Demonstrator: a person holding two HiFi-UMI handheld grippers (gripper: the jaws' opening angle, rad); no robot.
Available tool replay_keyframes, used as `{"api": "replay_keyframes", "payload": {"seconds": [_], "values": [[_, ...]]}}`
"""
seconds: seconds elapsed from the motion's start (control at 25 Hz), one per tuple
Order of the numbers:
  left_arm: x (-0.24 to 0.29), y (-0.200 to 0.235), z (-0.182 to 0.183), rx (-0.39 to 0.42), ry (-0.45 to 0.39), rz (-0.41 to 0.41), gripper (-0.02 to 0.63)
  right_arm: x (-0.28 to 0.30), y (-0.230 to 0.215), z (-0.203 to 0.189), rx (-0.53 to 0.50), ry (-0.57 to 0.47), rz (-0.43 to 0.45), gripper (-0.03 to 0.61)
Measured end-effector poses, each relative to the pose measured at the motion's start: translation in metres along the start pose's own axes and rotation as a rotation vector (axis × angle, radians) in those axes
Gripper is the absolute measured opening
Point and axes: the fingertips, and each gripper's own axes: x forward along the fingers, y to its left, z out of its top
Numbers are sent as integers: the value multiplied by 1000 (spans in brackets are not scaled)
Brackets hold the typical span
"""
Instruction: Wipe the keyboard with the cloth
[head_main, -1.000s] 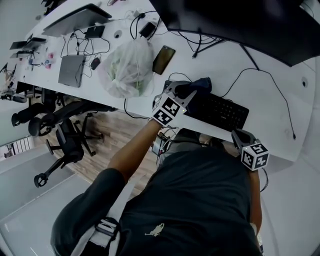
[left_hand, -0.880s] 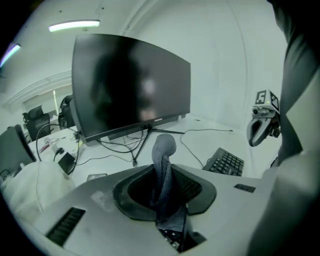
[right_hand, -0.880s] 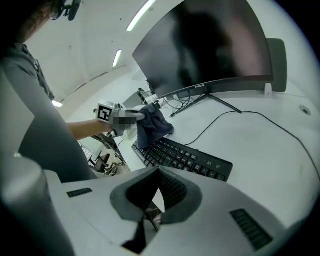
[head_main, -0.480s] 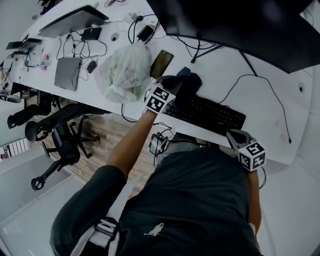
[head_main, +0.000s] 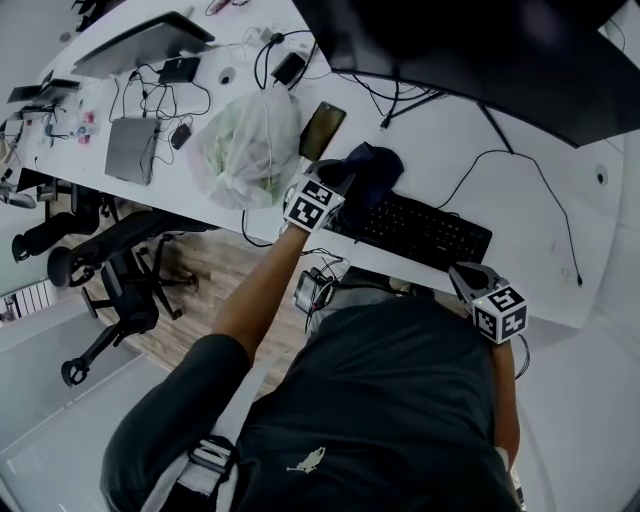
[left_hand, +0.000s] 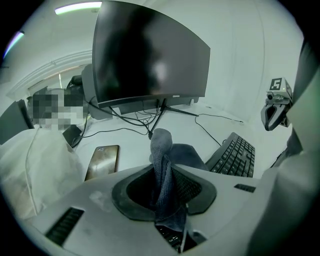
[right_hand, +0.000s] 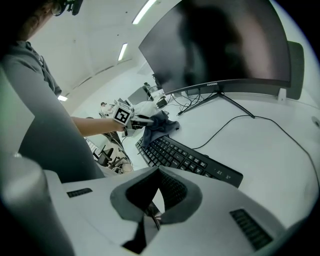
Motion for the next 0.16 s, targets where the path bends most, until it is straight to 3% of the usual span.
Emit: {"api": "replay_keyframes", "payload": {"seconds": [0.16], "values": [[2,1,1,19,6,-3,76,5,3,2,-2,-10,12,8]]}}
